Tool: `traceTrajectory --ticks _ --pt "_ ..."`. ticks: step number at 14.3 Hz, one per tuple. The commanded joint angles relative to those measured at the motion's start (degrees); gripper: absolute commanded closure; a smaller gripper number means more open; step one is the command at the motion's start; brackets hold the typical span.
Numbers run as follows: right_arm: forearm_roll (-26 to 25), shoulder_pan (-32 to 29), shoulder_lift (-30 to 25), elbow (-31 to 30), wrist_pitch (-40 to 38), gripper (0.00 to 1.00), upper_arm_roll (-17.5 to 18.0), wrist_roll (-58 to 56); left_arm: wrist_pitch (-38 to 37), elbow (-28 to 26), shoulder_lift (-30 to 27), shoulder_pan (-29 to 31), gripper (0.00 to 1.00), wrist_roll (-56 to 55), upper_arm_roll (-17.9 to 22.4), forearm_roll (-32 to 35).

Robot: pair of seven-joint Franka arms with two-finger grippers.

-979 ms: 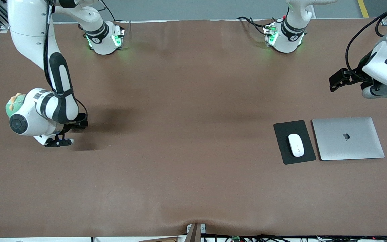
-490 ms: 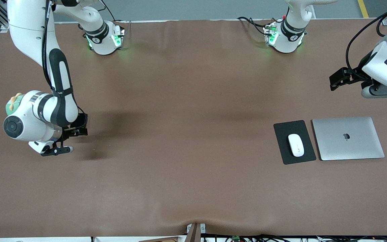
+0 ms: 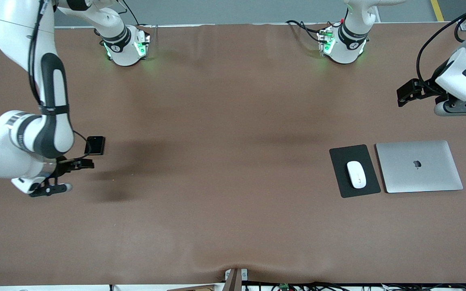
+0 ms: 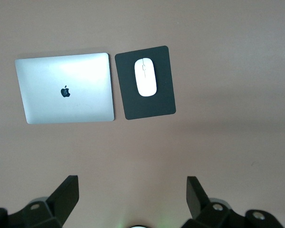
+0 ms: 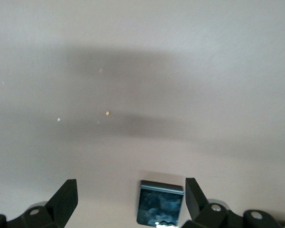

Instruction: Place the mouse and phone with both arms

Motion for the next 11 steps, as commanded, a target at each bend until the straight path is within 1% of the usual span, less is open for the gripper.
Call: traceTrajectory --ticks 1,3,5,6,8,10,11 --pt "-0.63 -6.10 1.67 6.45 -1.72 0.00 3.84 -0.13 -0.76 -0.53 -1.59 0.28 0.00 1.72 0.35 -0.20" --pt "-0.63 -7.68 1.49 10.13 -2.07 0.00 4.02 -0.13 -0.93 -0.70 -2.03 0.28 0.00 1.72 0.35 -0.29" --pt "-1.06 -9.96 1.58 14.70 -4.87 0.00 4.72 -0.13 -0.93 -0.70 -2.30 0.28 0.00 1.72 0.35 -0.55" --pt "-2.20 -11.10 1.32 17.24 -5.76 0.00 5.94 -0.13 -0.93 -0.79 -2.39 0.28 0.00 1.72 0.35 -0.73" --pt "-5.36 -11.73 0.70 21.20 -7.43 0.00 6.22 -0.13 -1.02 -0.70 -2.47 0.28 0.00 1.72 0.35 -0.81" --pt "-5.29 -12.95 -2.27 22.98 -10.49 0.00 6.83 0.13 -1.02 -0.97 -2.65 0.28 0.00 1.72 0.35 -0.81" --pt "-5.46 -14.35 -3.94 23.07 -11.29 0.00 8.31 0.05 -1.02 -0.97 -2.56 0.28 0.00 1.72 0.35 -0.73"
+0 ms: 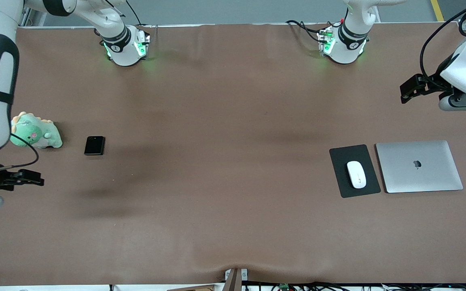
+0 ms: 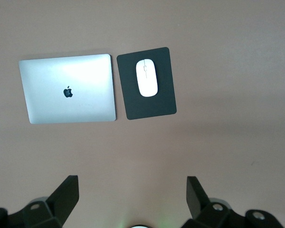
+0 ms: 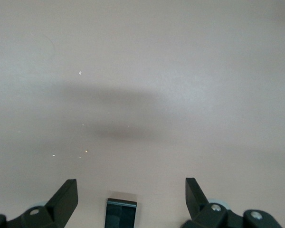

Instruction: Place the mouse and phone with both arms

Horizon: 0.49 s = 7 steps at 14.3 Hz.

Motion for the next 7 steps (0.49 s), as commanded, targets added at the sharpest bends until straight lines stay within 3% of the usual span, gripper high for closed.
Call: traceTrajectory --ticks 1,7 --pt "-0.85 -4.65 -5.33 1.38 -3.84 0.00 4.34 0.10 -0.63 -0.97 -1.54 0.17 0.00 1.54 0.24 -0.81" --pt "-1.11 -6.68 -13.33 0.76 -17.62 0.00 4.96 1.06 -0.63 -1.41 -1.89 0.17 0.00 1.54 0.07 -0.81"
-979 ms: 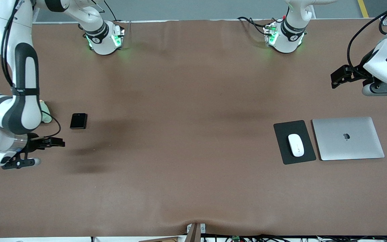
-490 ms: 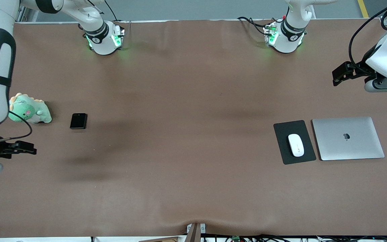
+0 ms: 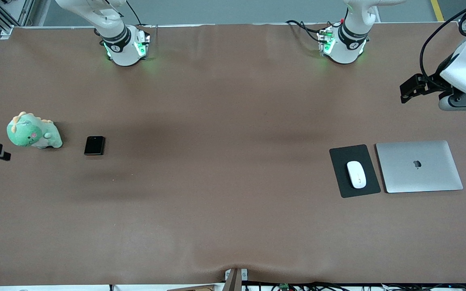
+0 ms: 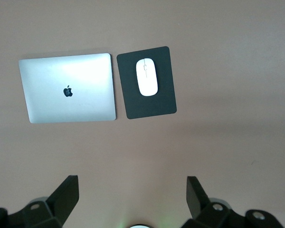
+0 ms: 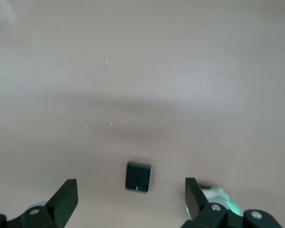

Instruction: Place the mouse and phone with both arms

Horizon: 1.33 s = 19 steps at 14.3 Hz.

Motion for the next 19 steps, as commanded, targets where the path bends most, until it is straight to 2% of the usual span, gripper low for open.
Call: traceTrajectory --ticks 1,4,6,8,10,14,16,19 --pt "-1.10 -2.18 -4.98 -1.46 -6.57 0.00 3.12 2.66 -0.48 -1.39 -1.96 0.18 0.00 1.54 0.07 -0.81" --pt "-7.76 -3.58 -10.42 -2.94 -11.33 0.00 9.86 10.92 -0.75 -2.09 -2.48 0.18 0.00 1.45 0.07 -0.81" --pt "-10.58 -5.43 -16.04 -7.85 -11.79 0.00 14.71 11.64 -0.48 -2.36 -2.84 0.18 0.00 1.37 -0.01 -0.90" --pt "-12.87 -5.44 -20.71 -13.48 -10.74 0.00 16.30 11.73 -0.22 -2.80 -3.02 0.18 0.00 1.36 -0.19 -0.90" --pt "-15.07 -5.61 -22.48 -16.13 -9.33 0.00 18.84 11.91 0.04 -3.23 -3.19 0.18 0.00 1.36 -0.10 -0.90" --pt "-15.69 -5.97 -26.00 -21.49 -6.97 0.00 20.00 11.91 0.48 -1.84 -2.58 0.27 0.00 1.54 0.16 -0.90" --pt "-16.57 -5.88 -26.18 -21.76 -6.16 0.00 20.00 11.82 0.31 0.71 -0.65 0.18 0.00 1.72 0.16 -0.90" --pt "-16.57 -5.26 -26.70 -21.76 -5.73 0.00 20.00 11.91 0.31 0.81 -0.56 -0.08 0.00 1.72 -0.01 -0.90"
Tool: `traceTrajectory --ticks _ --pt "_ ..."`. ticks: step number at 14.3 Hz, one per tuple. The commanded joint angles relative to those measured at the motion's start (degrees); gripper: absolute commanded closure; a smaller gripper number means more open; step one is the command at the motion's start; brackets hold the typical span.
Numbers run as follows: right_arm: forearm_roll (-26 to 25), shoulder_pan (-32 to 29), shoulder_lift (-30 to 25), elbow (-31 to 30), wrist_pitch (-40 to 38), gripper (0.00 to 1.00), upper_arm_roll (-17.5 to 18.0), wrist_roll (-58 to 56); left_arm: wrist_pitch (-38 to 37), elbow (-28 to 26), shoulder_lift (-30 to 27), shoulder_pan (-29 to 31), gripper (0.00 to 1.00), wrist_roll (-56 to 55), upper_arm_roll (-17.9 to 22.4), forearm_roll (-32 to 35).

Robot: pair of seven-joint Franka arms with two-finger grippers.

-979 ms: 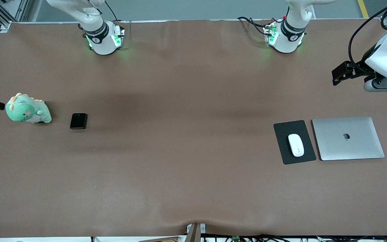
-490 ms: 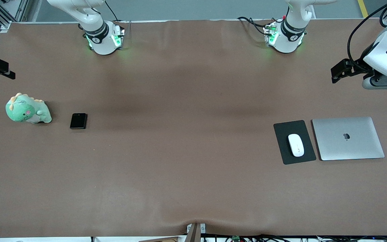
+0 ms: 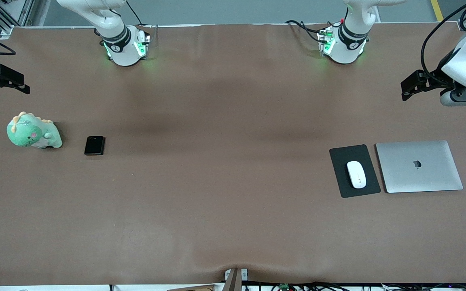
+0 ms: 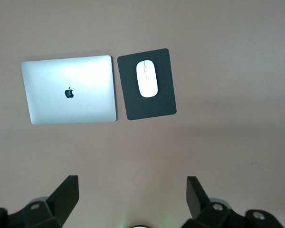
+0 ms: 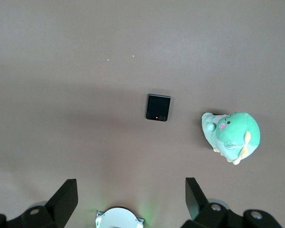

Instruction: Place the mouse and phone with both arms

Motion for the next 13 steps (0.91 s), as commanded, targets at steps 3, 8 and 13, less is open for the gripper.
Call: traceTrajectory --ticks 3,8,13 --pt "-1.26 -1.81 -2.46 -2.08 3.61 0.00 1.38 0.38 -0.28 1.36 0.68 -0.03 0.00 1.54 0.02 -0.90" --pt "-1.26 -1.28 -2.55 -2.08 3.52 0.00 1.47 0.38 -1.24 1.45 0.50 0.15 0.00 1.46 -0.16 -1.69" --pt "-2.58 -1.19 -2.37 -2.08 3.26 0.00 1.47 0.38 -3.53 2.15 -0.03 0.15 0.00 1.54 0.02 -2.22"
